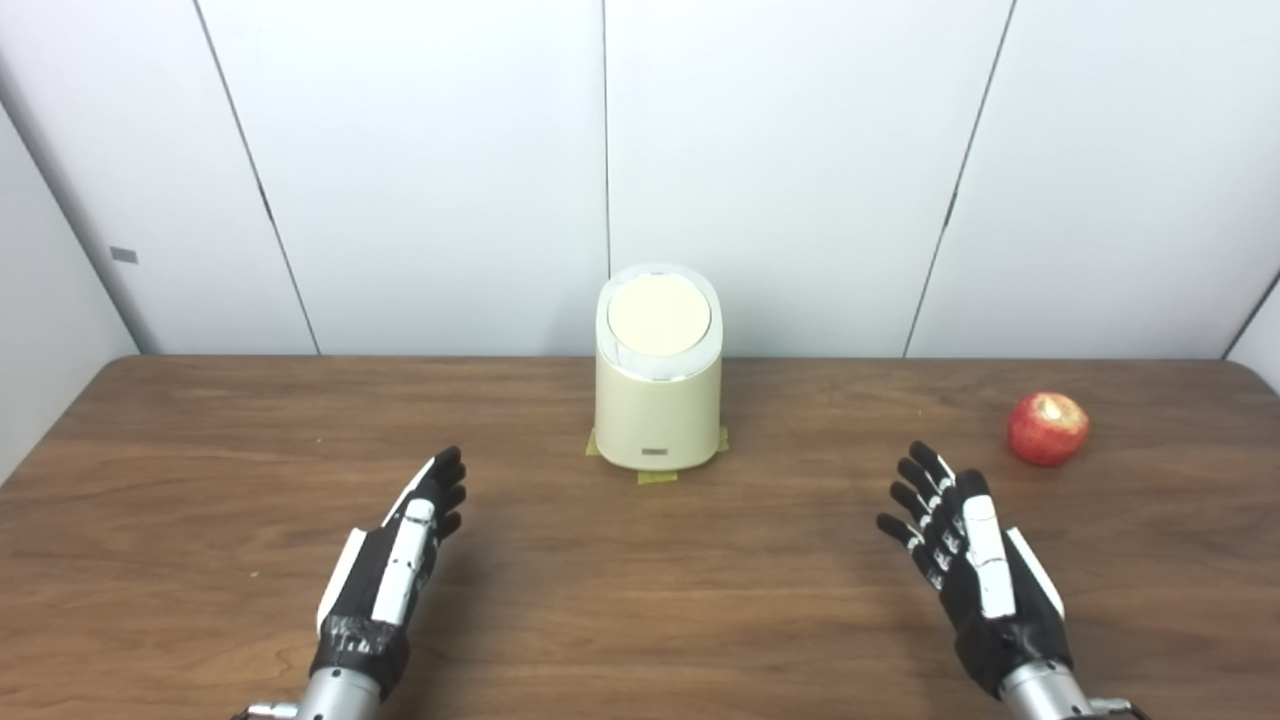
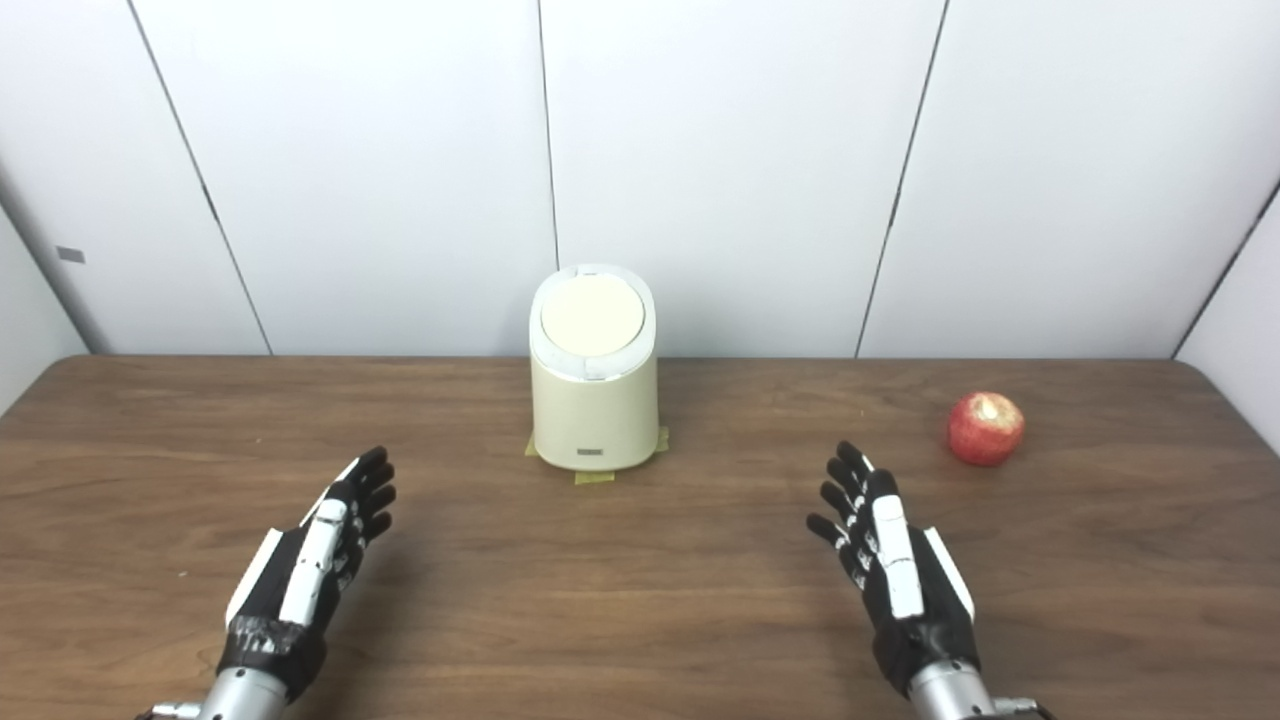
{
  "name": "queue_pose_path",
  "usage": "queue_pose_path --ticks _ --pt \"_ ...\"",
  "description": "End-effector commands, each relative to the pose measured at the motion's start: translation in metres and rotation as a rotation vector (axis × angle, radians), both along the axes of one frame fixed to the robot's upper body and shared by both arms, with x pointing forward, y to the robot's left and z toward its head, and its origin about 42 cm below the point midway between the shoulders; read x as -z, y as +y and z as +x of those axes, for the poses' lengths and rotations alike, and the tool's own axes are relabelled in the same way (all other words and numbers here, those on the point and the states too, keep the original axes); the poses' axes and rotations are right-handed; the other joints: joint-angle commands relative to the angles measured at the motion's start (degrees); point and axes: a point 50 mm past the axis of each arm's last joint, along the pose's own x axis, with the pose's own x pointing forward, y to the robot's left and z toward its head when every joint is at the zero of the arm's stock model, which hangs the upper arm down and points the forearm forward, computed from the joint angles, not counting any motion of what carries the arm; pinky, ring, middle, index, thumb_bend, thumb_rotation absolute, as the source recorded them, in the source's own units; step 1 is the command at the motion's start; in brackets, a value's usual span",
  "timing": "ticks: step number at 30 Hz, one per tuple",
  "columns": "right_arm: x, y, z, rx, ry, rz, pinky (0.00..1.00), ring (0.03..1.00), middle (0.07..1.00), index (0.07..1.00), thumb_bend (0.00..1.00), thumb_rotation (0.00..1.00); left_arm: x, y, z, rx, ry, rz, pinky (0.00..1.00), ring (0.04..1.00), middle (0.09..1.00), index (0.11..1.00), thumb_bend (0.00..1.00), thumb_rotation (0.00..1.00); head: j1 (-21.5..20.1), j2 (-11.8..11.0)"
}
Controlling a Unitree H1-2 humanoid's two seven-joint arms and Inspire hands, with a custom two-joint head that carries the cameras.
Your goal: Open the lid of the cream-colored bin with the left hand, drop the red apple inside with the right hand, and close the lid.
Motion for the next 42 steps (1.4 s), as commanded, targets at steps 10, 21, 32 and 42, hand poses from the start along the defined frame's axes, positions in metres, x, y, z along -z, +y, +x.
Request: queue_pose_path --ticks 10,21,32,42 --pt "-0.023 0.002 0.008 -0.008 -0.087 -0.005 0.87 0.956 0.962 0.959 0.61 1.0 -0.012 0.002 0.004 0.009 -0.069 0.02 0.96 0.959 0.957 0.949 0.39 0.98 -0.05 0.09" --pt "-0.022 0.002 0.008 -0.01 -0.086 0.002 0.87 0.958 0.961 0.958 0.61 1.0 -0.012 0.001 0.003 0.016 -0.061 0.024 0.96 0.96 0.96 0.952 0.37 0.99 0.05 -0.12" --pt "-0.017 0.001 0.012 -0.011 -0.078 0.026 0.89 0.962 0.968 0.961 0.6 1.0 -0.037 -0.002 0.027 0.027 -0.126 0.136 0.91 0.942 0.952 0.957 0.52 0.91 1.37 -1.47" --pt "-0.014 0.0 0.014 -0.015 -0.083 0.035 0.89 0.964 0.967 0.962 0.6 1.0 -0.103 -0.008 0.087 0.016 -0.25 0.236 0.88 0.916 0.943 0.954 0.57 0.74 1.62 -3.07"
